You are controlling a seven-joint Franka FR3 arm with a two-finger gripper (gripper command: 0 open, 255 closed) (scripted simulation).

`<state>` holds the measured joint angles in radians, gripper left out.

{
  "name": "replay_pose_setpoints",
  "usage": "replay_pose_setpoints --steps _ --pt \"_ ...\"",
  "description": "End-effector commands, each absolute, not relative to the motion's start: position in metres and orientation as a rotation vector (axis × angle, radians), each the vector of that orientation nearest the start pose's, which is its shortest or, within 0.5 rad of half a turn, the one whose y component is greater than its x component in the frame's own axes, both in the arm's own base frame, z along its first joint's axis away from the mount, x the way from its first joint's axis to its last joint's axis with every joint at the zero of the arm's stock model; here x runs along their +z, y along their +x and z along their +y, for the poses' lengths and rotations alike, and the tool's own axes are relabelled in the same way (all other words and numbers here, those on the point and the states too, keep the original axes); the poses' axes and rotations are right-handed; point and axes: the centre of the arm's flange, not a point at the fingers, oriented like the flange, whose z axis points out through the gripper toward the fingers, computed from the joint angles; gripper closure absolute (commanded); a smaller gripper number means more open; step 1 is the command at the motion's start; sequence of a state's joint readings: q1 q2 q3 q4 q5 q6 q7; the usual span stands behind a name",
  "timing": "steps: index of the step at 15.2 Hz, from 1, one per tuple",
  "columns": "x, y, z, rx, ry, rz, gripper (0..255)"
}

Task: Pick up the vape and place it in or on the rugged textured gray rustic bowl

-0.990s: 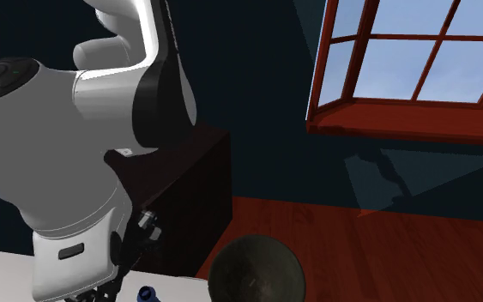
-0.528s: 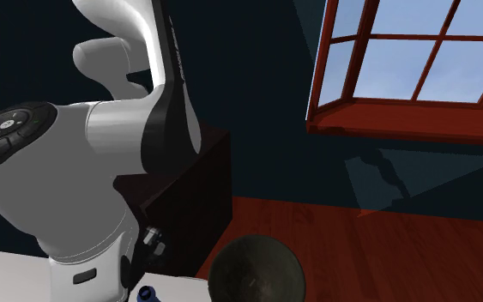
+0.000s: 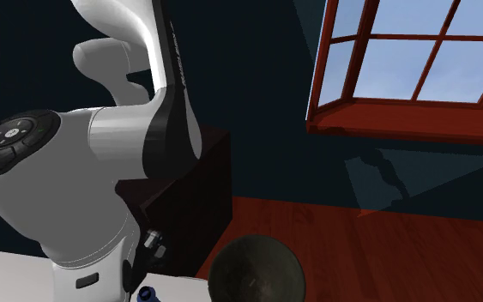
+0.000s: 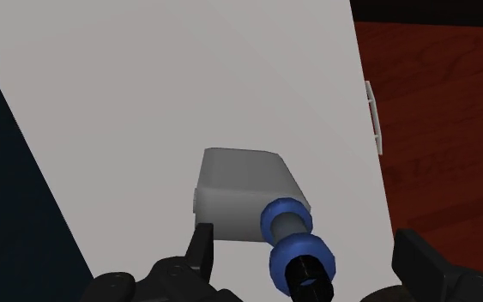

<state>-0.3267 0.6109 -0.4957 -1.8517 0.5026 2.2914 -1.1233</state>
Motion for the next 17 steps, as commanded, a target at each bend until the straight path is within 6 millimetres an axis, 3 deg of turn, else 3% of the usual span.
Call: replay_pose_setpoints --steps 1,10,17 --pt "0.217 0.451 -0.444 -0.05 -3.043 -0.026 255" --pt "0.217 0.451 -0.444 -0.05 -3.043 -0.026 255" --pt "0.254 0.451 -0.444 -0.05 -3.043 -0.026 255"
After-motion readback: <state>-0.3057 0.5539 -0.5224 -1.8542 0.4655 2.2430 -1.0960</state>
